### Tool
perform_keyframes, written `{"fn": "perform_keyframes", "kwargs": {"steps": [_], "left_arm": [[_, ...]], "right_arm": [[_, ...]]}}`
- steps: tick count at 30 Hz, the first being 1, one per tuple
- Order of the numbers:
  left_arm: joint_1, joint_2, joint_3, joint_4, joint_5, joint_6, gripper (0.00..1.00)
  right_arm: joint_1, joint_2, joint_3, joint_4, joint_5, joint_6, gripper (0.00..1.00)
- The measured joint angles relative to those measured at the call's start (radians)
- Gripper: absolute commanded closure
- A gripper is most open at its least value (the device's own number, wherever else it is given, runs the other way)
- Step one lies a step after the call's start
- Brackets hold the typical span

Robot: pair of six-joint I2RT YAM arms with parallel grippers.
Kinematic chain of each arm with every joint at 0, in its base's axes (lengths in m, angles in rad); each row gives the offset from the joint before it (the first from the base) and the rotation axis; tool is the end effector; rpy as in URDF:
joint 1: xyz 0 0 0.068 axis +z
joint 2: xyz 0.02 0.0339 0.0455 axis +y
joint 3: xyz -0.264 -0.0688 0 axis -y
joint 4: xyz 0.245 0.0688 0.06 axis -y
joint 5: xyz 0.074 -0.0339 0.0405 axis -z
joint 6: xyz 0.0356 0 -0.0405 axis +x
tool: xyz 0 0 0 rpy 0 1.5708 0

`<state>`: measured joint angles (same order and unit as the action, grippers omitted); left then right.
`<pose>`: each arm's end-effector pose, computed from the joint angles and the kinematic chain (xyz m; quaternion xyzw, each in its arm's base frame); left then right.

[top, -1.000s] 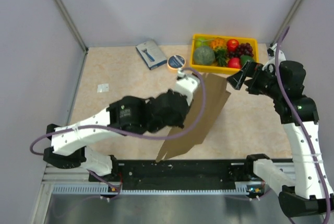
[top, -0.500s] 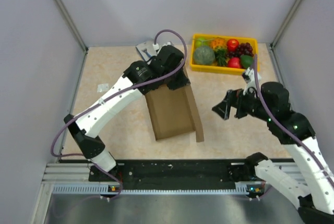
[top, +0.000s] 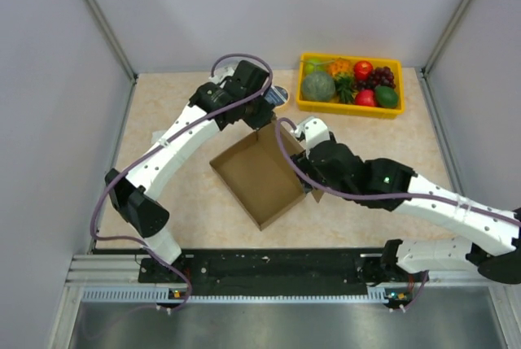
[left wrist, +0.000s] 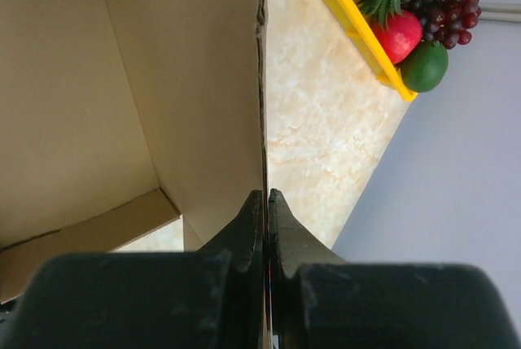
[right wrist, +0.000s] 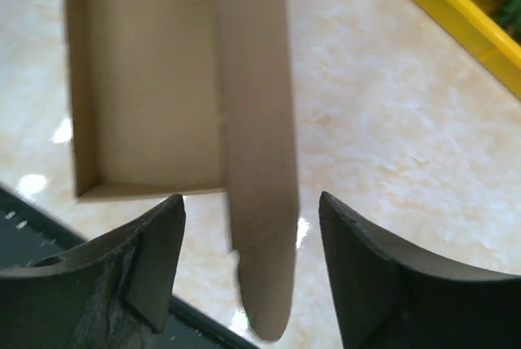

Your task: Fold the paper box

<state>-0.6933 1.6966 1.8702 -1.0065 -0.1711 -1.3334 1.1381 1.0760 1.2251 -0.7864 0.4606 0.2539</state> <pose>0.2788 -0.2238 0.3961 -0.3216 0.8724 -0.2628 0.2577 0.1037 0.1868 0.3786 -0.2791 0.8298 0.1245 0.4669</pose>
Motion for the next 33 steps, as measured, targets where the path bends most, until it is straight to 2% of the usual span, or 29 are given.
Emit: {"fn": "perform_keyframes", "kwargs": {"steps": [1, 2, 3, 4, 7, 8, 11, 14, 17, 20, 21, 23, 26, 28, 29, 33], "left_arm": [[0.005, -0.006, -0.013, 0.006, 0.003, -0.005, 0.85], [0.011, -0.009, -0.019, 0.007, 0.004, -0.008, 0.74], [0.018, -0.019, -0.034, 0.014, 0.016, -0.008, 0.65], [0.025, -0.029, -0.051, 0.02, 0.027, -0.004, 0.49], [0.062, -0.077, -0.116, 0.052, 0.054, 0.047, 0.22], [0.078, -0.098, -0.135, 0.063, 0.055, 0.084, 0.02], [0.121, -0.216, -0.246, 0.153, 0.01, 0.288, 0.02], [0.179, -0.429, -0.428, 0.247, -0.062, 0.501, 0.02], [0.359, -0.658, -0.615, 0.311, -0.044, 0.673, 0.03], [0.597, -0.723, -0.723, 0.365, 0.007, 0.763, 0.07], [0.656, -0.689, -0.746, 0.381, 0.027, 0.782, 0.11], [0.723, -0.562, -0.753, 0.397, 0.046, 0.803, 0.12], [0.779, -0.223, -0.661, 0.422, 0.039, 0.838, 0.13], [0.787, 0.001, -0.525, 0.366, 0.022, 0.86, 0.13], [0.79, 0.142, -0.41, 0.327, 0.012, 0.872, 0.13], [0.8, 0.413, -0.138, 0.244, -0.017, 0.912, 0.11]], "right_arm": [[0.0, 0.027, -0.001, -0.003, 0.047, -0.017, 0.45], [0.0, 0.047, -0.001, -0.002, 0.083, -0.037, 0.74], [0.0, 0.06, -0.001, 0.006, 0.115, -0.063, 0.9], [0.0, 0.064, -0.001, 0.016, 0.131, -0.093, 1.0], [-0.007, 0.078, 0.002, 0.063, 0.165, -0.151, 1.0], [-0.014, 0.087, 0.002, 0.075, 0.168, -0.166, 1.0], [-0.065, 0.098, 0.002, 0.095, 0.131, -0.201, 1.0], [-0.159, 0.073, -0.012, 0.128, 0.039, -0.248, 1.0], [-0.261, 0.021, -0.043, 0.142, -0.076, -0.29, 1.0], [-0.353, -0.03, -0.061, 0.16, -0.192, -0.332, 1.0], [-0.378, -0.039, -0.061, 0.169, -0.232, -0.341, 1.0], [-0.414, -0.045, -0.061, 0.188, -0.301, -0.351, 1.0], [-0.451, -0.039, -0.06, 0.211, -0.36, -0.359, 1.0], [-0.456, -0.035, -0.06, 0.217, -0.389, -0.358, 1.0], [-0.458, -0.035, -0.06, 0.219, -0.409, -0.357, 1.0], [-0.458, -0.04, -0.06, 0.218, -0.452, -0.354, 1.0]]}}
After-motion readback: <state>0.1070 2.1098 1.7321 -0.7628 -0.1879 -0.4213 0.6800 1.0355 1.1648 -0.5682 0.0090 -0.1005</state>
